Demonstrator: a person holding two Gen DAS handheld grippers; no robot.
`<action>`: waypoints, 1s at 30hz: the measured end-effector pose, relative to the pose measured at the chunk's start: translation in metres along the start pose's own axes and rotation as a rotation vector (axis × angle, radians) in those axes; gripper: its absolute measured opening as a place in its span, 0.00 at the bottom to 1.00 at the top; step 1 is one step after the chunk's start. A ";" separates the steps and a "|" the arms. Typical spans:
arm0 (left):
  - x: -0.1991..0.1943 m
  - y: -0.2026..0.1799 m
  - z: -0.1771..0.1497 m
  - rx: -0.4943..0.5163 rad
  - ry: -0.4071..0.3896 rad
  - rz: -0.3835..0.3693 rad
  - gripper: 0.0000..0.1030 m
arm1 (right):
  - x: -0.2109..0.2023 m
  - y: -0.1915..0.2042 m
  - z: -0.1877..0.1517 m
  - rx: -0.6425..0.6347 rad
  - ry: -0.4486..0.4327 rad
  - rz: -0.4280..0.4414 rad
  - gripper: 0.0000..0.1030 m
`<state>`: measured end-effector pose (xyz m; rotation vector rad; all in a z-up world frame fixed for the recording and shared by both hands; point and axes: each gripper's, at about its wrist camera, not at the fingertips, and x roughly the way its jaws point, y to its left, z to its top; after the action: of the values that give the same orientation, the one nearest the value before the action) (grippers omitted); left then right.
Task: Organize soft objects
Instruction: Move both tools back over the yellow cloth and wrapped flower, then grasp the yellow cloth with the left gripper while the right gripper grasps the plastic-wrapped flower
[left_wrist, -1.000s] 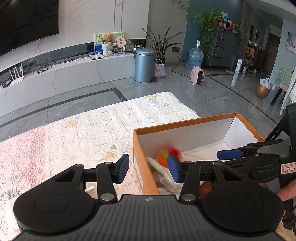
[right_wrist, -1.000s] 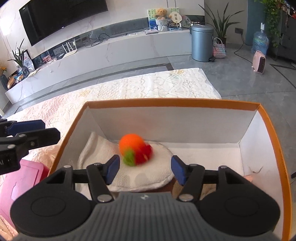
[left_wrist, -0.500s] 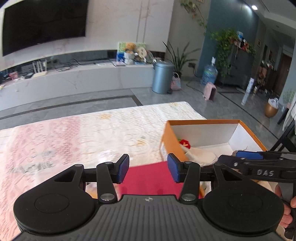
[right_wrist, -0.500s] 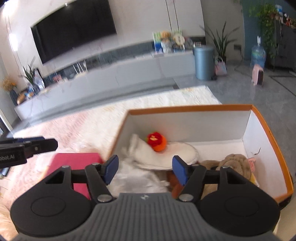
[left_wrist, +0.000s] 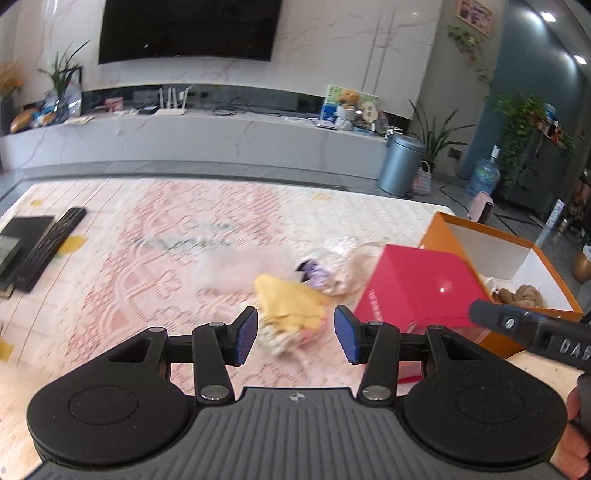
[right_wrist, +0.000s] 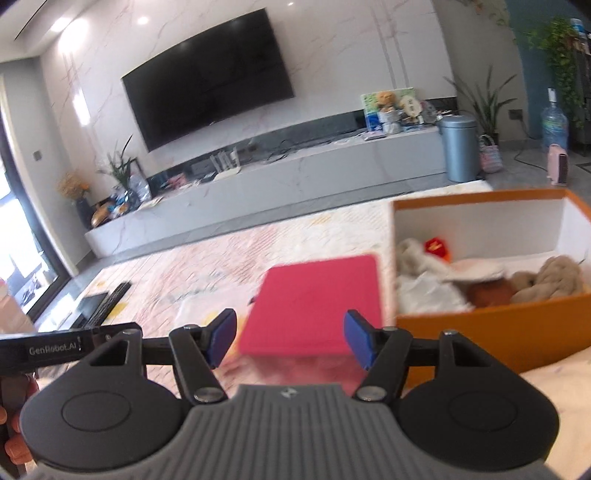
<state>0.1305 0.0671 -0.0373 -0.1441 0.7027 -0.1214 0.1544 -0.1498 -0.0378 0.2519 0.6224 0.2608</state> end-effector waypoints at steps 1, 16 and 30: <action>-0.001 0.007 -0.002 -0.003 0.000 0.001 0.54 | 0.004 0.007 -0.002 -0.016 0.012 0.008 0.61; 0.039 0.043 0.010 0.144 0.058 -0.109 0.54 | 0.099 0.077 0.026 -0.340 0.196 0.050 0.45; 0.158 0.030 0.016 0.207 0.240 -0.139 0.72 | 0.175 0.057 0.075 -0.406 0.351 0.028 0.38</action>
<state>0.2624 0.0725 -0.1303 0.0207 0.9145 -0.3477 0.3269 -0.0528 -0.0561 -0.1817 0.8956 0.4570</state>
